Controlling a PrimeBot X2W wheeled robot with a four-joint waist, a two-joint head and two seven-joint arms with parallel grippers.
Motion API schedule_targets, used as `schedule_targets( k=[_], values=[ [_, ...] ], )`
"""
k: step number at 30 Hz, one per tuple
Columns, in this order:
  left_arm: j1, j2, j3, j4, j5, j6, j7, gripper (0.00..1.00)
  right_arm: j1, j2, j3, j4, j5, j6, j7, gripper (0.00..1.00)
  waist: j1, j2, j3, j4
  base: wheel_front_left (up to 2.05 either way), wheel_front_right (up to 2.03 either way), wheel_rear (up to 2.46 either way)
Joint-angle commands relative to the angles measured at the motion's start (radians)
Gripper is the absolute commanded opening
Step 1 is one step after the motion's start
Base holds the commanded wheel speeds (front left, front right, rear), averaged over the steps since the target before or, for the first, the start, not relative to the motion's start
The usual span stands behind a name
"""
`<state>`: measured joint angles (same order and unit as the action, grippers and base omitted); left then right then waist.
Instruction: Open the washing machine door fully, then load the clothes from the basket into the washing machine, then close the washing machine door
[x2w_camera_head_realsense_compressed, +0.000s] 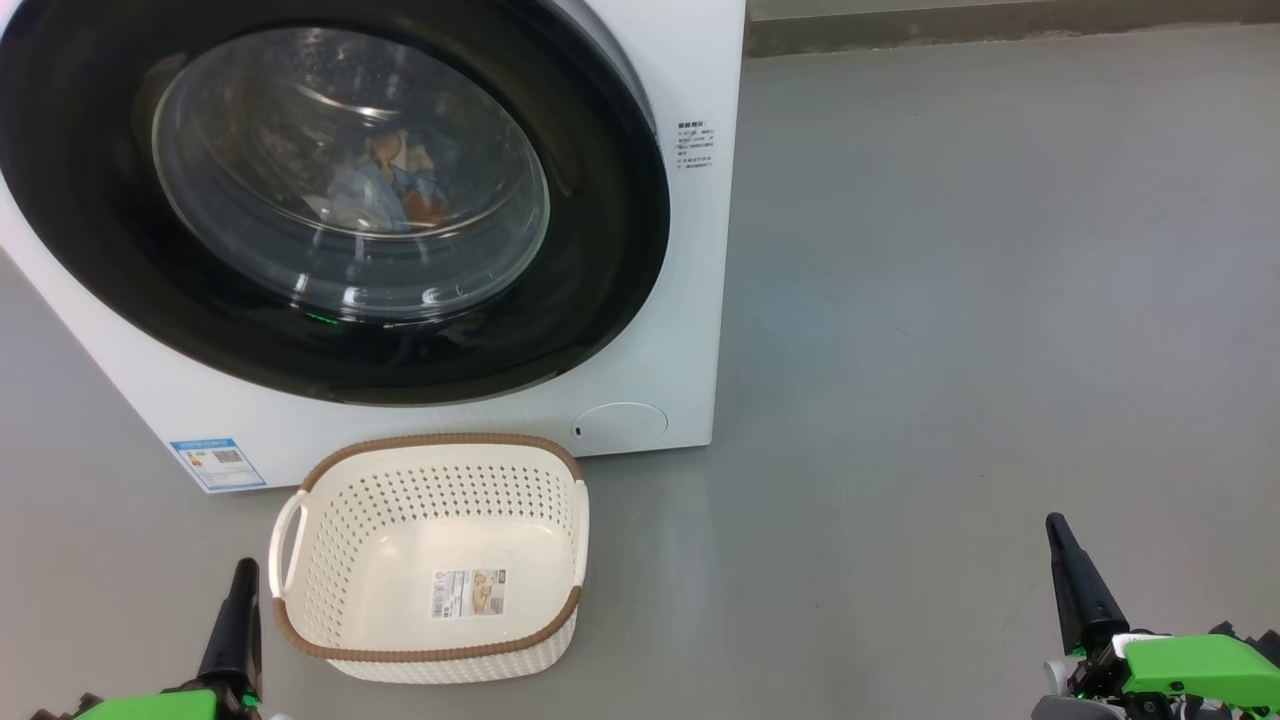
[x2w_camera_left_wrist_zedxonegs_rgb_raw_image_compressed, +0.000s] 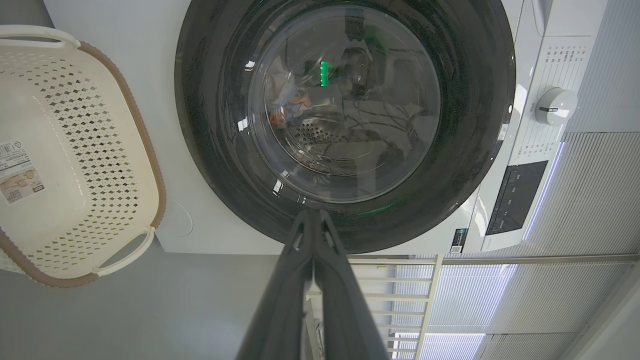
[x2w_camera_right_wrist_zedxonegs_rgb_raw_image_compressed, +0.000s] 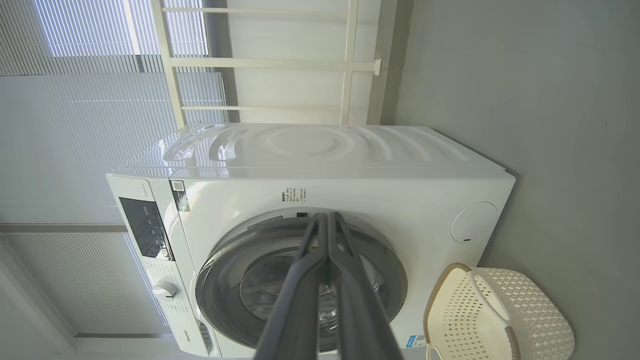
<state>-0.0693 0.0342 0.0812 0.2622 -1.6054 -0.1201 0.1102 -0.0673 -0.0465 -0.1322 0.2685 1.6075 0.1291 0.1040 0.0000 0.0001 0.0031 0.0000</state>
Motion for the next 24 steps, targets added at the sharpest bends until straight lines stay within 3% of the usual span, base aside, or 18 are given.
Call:
schedule_targets(
  k=[1, 24],
  values=[
    [-0.039, 0.016, 0.033, -0.017, -0.003, -0.011, 0.003, 0.0, -0.04, -0.008, 0.023, -0.024, 0.005, 0.002, 0.005, 0.0, 0.0, -0.0001, 0.0, 0.0, 0.0, 0.0, 0.0],
    [-0.039, 0.016, 0.033, -0.017, -0.003, -0.011, 0.004, 0.0, -0.04, -0.007, 0.022, -0.024, 0.004, 0.002, 0.007, 0.0, 0.0, -0.0001, 0.0, 0.0, 0.0, 0.0, 0.0]
  ],
)
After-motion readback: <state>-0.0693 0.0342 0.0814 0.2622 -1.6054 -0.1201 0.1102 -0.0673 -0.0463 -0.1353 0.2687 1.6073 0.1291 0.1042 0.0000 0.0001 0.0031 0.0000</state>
